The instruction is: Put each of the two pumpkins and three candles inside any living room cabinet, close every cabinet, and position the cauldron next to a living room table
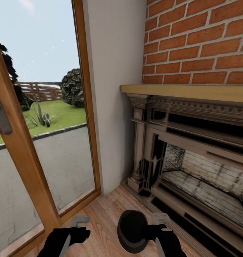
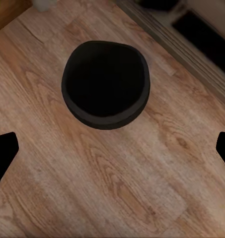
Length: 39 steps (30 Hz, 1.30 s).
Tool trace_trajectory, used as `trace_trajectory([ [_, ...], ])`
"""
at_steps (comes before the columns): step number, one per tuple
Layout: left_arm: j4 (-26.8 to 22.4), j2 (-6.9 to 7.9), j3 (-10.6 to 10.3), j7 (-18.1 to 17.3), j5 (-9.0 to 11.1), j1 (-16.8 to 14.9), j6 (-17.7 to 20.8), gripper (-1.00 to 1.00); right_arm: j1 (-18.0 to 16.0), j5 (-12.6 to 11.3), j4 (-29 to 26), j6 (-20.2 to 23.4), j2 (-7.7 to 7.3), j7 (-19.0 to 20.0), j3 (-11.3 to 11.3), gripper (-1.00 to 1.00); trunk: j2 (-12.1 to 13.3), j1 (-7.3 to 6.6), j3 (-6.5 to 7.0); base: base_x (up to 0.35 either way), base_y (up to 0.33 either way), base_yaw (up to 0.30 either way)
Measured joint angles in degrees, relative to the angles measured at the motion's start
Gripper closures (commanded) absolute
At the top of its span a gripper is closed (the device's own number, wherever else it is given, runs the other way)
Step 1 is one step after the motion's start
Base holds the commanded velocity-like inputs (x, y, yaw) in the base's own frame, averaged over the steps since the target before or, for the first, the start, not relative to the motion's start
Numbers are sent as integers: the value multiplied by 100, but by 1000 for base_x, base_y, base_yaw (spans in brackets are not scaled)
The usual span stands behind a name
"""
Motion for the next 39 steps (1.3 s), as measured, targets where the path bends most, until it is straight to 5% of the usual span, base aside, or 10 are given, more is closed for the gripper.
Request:
trace_trajectory([
  [8,1227,-173,3,16,3,-1263,64,-100,-667,-6,538,9,-2,-1,-27,-100,-1,0,-1,0,0,0],
  [12,2441,-292,10,5,15,-2241,52,-100,-1170,-6,1114,12,-8,-121,-69,-100,0,0,0,0,0,0],
  [15,3136,-364,16,-14,41,-2635,-114,-100,-1389,-11,1587,1,-9,-316,-77,-100,0,0,-1,0,0,0],
  [23,3747,-506,27,-34,86,-2895,-489,-100,-1551,-62,2059,-15,-17,-468,-83,-100,-1,0,-1,0,0,0],
  [26,3930,-556,25,-130,278,-2912,-576,-100,-1557,-72,2100,-16,-18,-478,-84,-100,-1,0,-1,0,0,0],
  [39,4579,-600,19,-261,378,-2922,-1224,-100,-1558,-77,2123,-16,-38,-482,-93,-100,-1,0,-1,0,0,0],
])
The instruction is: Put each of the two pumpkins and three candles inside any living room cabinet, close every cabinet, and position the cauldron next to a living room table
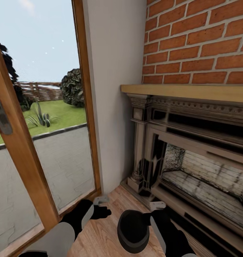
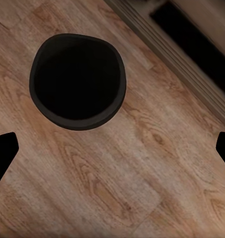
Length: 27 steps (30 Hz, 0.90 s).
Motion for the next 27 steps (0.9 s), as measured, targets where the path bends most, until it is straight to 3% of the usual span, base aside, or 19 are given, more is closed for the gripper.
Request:
trace_trajectory([
  [7,114,3,-5,-208,-4,12,-47,-100,0,-4,1,2,-9,1,-179,-100,0,0,0,0,0,0],
  [15,128,14,-23,-256,-14,27,-150,-100,0,-5,1,0,-21,9,-218,-100,-39,21,-17,0,0,0],
  [22,129,13,-291,-264,-15,36,-266,-100,6,-4,-7,0,-21,33,-218,-100,-320,175,-143,0,0,0],
  [27,103,-11,-321,-182,-26,-12,-404,-100,2,-4,-30,-4,-59,73,-254,-100,-360,197,-161,0,0,0],
])
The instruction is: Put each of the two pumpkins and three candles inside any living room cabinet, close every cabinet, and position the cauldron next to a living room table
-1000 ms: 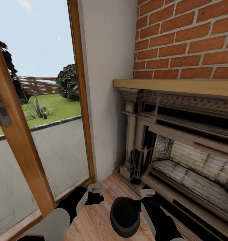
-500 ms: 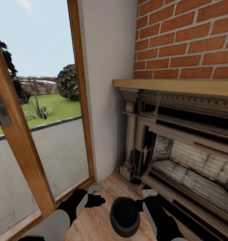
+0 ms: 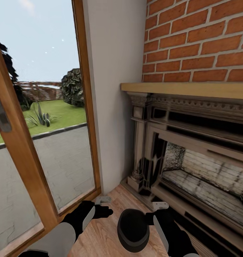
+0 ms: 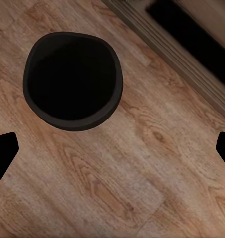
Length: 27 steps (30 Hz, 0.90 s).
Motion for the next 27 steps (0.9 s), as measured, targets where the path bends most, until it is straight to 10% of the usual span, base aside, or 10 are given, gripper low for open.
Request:
trace_trajectory([
  [27,43,12,64,-74,-24,17,-52,-100,6,-1,-27,-15,6,-1,55,-100,0,0,13,0,0,-42],
])
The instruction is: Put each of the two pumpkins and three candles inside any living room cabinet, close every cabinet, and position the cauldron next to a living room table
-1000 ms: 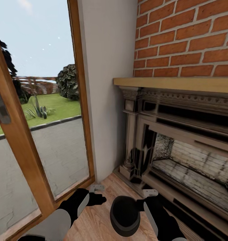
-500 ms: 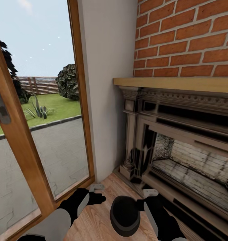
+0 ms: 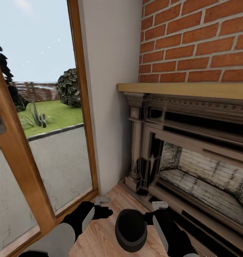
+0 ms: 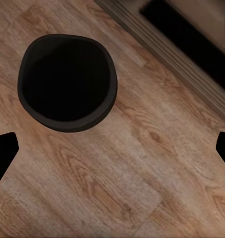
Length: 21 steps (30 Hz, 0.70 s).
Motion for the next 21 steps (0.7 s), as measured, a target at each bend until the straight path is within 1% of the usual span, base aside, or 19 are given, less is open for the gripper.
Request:
trace_trajectory([
  [3,1,2,5,-17,-4,3,-8,-100,0,0,-3,2,1,2,8,-100,0,0,9,-5,0,-183],
  [7,2,3,8,-26,-9,5,-11,-100,0,1,-4,7,1,2,11,-100,0,1,15,-98,-67,-79],
  [13,5,4,5,-32,-13,6,-12,-100,0,1,-4,4,2,0,13,-100,0,1,18,-130,-108,-27],
  [21,1,4,5,-34,-15,12,-12,-100,0,1,-2,2,2,2,14,-100,0,0,19,-33,-28,-6],
])
